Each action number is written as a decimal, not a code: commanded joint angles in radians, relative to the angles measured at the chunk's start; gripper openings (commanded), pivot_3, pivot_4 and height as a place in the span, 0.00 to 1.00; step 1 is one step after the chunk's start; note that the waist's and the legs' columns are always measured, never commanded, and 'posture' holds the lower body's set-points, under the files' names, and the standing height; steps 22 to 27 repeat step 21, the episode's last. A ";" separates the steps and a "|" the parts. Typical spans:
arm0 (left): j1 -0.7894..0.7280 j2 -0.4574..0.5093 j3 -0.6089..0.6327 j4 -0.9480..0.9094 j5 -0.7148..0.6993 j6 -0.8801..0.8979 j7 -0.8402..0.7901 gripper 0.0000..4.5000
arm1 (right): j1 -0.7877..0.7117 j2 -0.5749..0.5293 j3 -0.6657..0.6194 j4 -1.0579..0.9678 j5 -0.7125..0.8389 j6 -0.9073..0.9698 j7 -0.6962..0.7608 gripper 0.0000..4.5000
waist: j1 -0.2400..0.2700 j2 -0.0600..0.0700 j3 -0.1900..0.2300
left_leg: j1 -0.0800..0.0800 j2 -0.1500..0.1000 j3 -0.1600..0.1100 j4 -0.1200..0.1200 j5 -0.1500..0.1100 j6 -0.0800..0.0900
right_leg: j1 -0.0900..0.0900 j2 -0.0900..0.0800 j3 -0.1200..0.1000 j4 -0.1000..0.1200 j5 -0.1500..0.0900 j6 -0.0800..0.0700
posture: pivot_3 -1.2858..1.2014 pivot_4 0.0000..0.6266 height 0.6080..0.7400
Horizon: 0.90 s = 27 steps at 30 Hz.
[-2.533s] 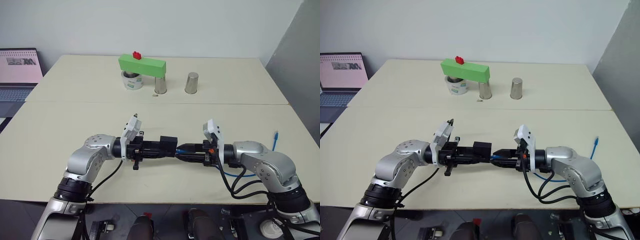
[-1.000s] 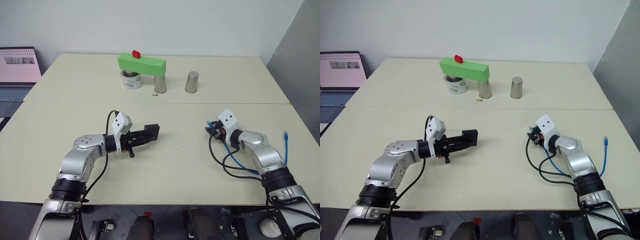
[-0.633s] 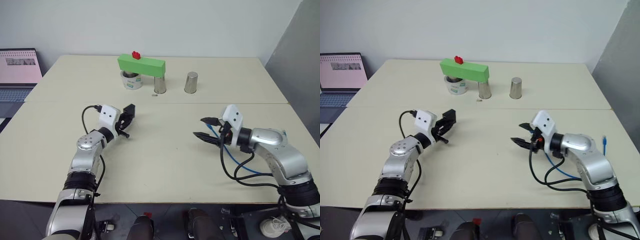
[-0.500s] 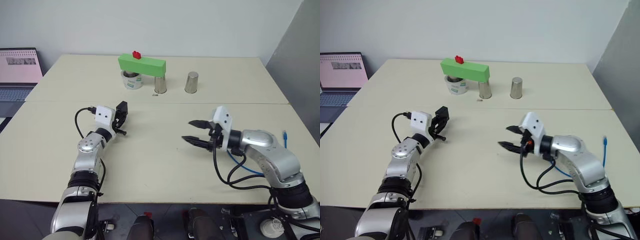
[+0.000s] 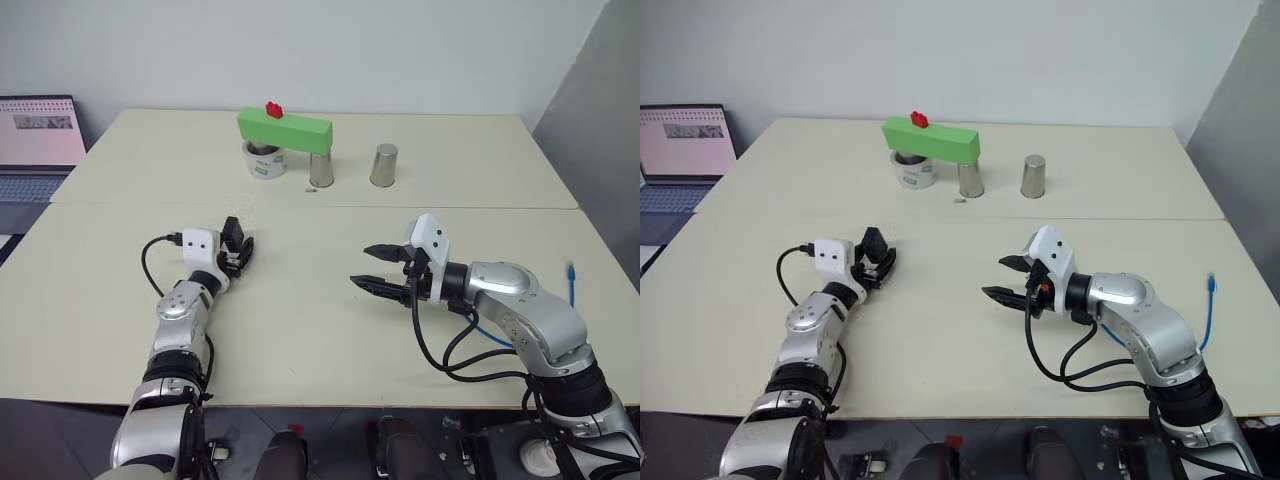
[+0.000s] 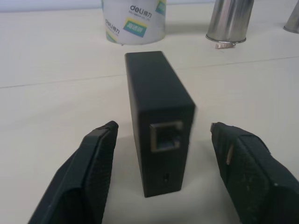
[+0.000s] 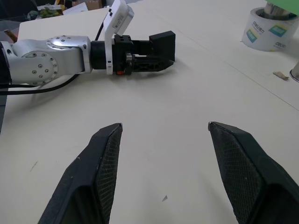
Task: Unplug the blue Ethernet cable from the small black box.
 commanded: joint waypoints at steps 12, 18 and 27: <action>0.344 0.266 0.059 -0.729 -0.061 0.523 -0.077 0.80 | 0.106 -0.131 -0.157 -0.067 0.042 -0.026 0.038 0.69 | -0.007 -0.001 0.000 | 0.001 0.001 0.000 0.000 0.000 0.000 | 0.001 0.001 -0.001 0.000 0.000 0.000 | 0.52 0.24 1.00; 0.353 0.383 0.109 -0.802 -0.128 0.629 -0.172 0.80 | 0.160 -0.222 -0.249 -0.035 0.039 -0.043 0.057 0.69 | -0.008 -0.001 0.000 | 0.001 0.001 0.000 0.000 0.000 0.000 | 0.001 0.001 0.000 -0.001 0.000 0.000 | 0.52 0.24 1.00; 0.342 0.404 0.123 -0.811 -0.144 0.639 -0.199 0.80 | 0.180 -0.256 -0.277 -0.006 0.026 -0.061 0.057 0.69 | -0.008 -0.001 0.000 | 0.001 0.001 0.000 0.000 0.000 0.000 | 0.001 0.001 0.000 -0.001 -0.001 0.000 | 0.52 0.24 1.00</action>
